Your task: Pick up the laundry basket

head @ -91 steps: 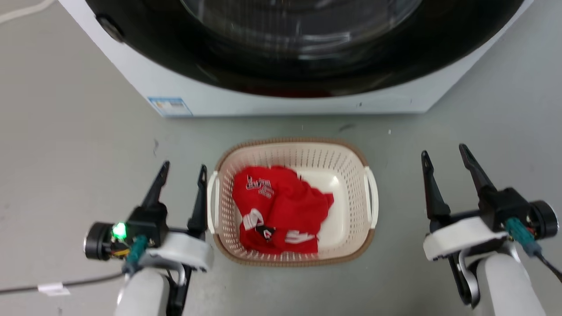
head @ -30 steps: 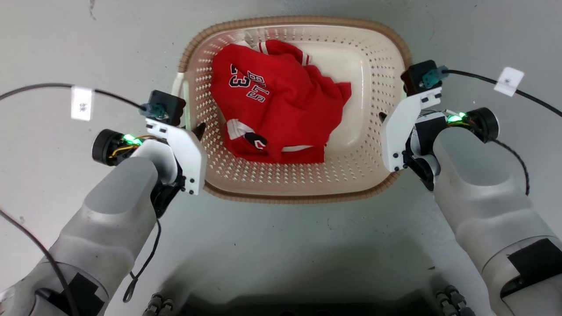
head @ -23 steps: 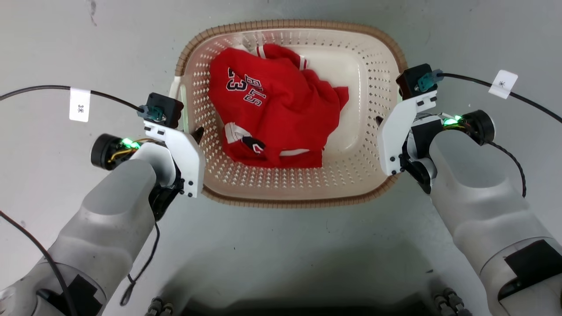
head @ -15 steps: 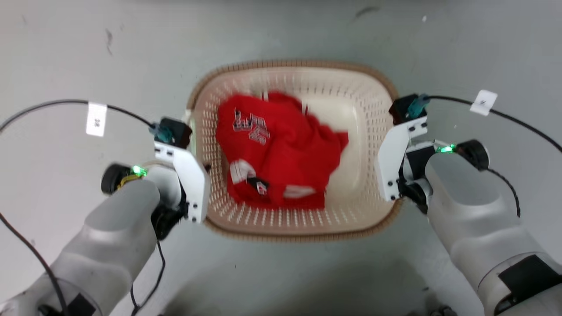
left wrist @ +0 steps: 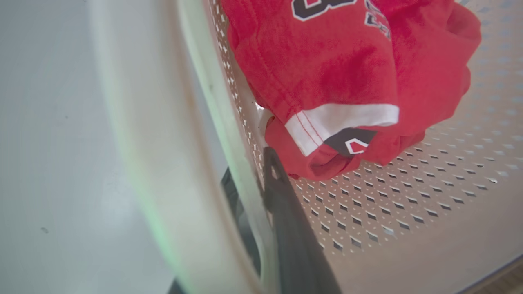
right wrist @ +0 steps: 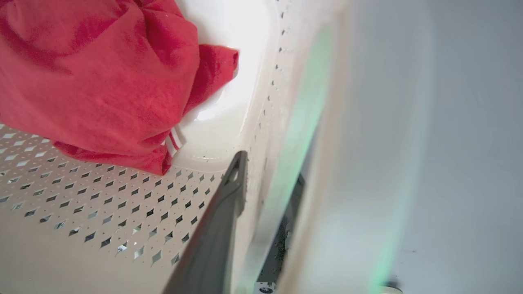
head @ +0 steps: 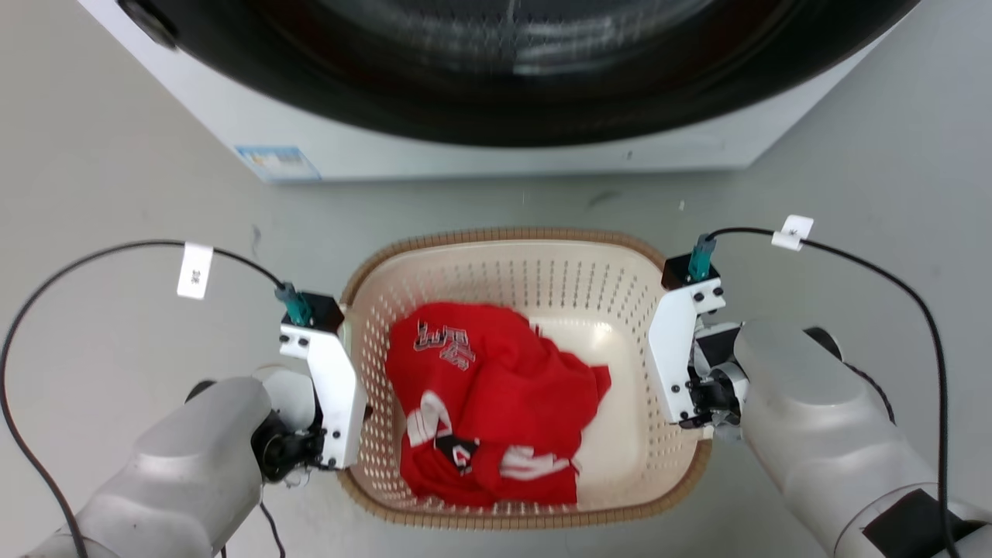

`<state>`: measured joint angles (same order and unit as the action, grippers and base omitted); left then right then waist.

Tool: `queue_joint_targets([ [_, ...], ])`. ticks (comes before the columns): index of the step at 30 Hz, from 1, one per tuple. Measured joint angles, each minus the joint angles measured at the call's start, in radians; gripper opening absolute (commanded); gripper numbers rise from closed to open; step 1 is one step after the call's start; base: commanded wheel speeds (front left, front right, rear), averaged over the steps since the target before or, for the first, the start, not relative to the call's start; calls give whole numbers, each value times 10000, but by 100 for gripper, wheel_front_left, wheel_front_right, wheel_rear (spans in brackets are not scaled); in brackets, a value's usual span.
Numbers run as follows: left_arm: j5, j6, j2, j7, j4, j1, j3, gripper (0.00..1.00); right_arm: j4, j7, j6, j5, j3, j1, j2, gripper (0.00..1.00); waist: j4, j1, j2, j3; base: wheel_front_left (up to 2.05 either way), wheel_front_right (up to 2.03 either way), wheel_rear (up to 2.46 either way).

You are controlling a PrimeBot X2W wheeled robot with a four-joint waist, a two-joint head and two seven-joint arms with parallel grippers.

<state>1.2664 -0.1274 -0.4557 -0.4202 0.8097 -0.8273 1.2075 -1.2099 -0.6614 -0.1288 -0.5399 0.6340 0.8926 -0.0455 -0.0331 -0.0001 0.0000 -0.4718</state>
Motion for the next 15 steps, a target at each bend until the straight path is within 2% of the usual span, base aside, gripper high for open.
queue_joint_targets([
  [10, 725, 8, -259, -871, -242, 396, 351, 0, 453, -1569, 50, -986, 679, -510, -31, 0, -95, -2, 0, 2196, 0, 0, 0],
  [15, 1104, 13, -249, -1175, -203, 641, 410, 0, 506, -1732, 52, -1237, 903, -619, -38, 0, -173, -2, 0, 3054, 0, 0, 0],
])
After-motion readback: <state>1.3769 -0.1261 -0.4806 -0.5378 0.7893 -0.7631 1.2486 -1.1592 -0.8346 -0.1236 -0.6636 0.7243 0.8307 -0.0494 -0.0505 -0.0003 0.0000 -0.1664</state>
